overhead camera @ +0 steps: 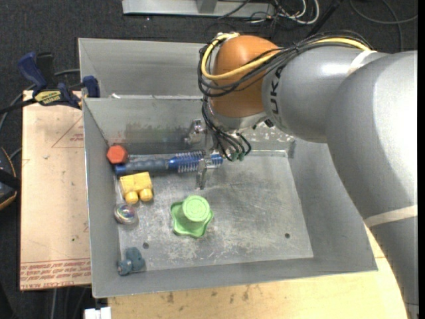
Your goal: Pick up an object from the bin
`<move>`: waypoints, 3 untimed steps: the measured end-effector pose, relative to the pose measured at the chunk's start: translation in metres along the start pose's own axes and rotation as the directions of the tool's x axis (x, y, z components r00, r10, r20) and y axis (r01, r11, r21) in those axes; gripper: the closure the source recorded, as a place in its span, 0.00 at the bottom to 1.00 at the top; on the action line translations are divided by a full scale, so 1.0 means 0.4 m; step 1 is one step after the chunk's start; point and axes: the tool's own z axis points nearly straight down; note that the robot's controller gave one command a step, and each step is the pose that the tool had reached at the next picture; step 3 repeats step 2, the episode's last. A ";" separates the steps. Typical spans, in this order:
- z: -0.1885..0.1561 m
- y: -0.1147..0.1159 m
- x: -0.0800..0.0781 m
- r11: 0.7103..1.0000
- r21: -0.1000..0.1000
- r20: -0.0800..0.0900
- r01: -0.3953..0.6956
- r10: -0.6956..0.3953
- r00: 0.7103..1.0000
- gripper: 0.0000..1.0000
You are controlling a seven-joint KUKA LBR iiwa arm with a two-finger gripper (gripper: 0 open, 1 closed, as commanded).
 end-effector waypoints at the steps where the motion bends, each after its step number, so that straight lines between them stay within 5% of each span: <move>1: 0.020 -0.004 0.013 1.000 0.003 -0.017 0.001 0.000 1.000 1.00; 2: -0.265 -0.005 0.010 0.999 0.003 -0.009 0.036 -0.036 0.999 1.00; 3: -0.265 -0.005 0.010 0.999 0.003 -0.009 0.036 -0.036 0.999 1.00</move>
Offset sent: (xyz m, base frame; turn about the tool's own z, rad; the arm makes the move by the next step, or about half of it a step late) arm 0.0000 0.0000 0.0000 0.0000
